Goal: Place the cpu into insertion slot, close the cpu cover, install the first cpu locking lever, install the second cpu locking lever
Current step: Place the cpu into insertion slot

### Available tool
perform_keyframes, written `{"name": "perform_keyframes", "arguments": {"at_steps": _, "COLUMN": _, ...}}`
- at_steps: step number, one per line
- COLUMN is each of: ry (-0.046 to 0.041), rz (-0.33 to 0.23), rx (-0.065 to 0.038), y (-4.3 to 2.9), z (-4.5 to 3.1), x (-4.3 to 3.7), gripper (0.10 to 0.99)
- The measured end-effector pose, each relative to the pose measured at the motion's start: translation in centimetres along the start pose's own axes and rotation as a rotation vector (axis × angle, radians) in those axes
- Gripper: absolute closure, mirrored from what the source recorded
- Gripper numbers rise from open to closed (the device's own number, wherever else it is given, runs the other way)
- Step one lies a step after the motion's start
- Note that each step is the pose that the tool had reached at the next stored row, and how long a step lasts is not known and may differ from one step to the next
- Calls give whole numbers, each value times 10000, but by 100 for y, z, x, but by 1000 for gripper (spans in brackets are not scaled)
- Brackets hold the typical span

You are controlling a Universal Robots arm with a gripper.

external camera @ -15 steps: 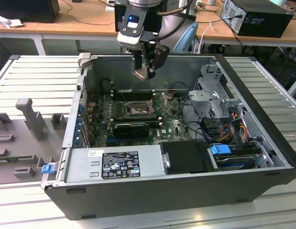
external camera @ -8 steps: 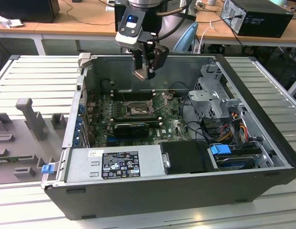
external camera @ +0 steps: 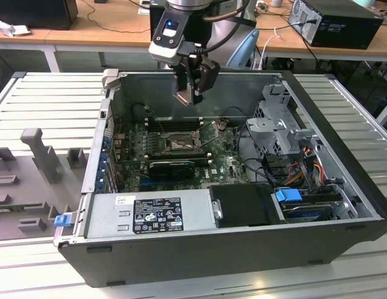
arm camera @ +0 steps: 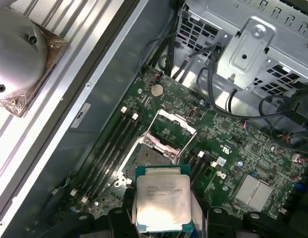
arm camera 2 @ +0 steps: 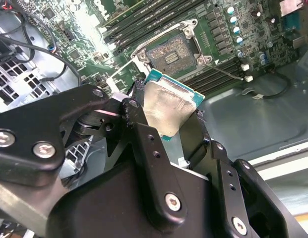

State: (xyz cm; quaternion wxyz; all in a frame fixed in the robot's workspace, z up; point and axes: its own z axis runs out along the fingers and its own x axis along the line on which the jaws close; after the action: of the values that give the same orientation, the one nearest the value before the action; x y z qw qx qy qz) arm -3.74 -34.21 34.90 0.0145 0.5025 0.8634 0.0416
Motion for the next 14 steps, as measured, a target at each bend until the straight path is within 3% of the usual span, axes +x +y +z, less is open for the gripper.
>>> {"name": "perform_keyframes", "arguments": {"at_steps": 7, "ry": -84, "rz": 794, "rx": -6, "y": -1, "z": 16, "x": -1, "gripper": 561}}
{"name": "perform_keyframes", "arguments": {"at_steps": 14, "ry": -193, "rz": 1942, "rx": -18, "y": -3, "z": 36, "x": -1, "gripper": 561}}
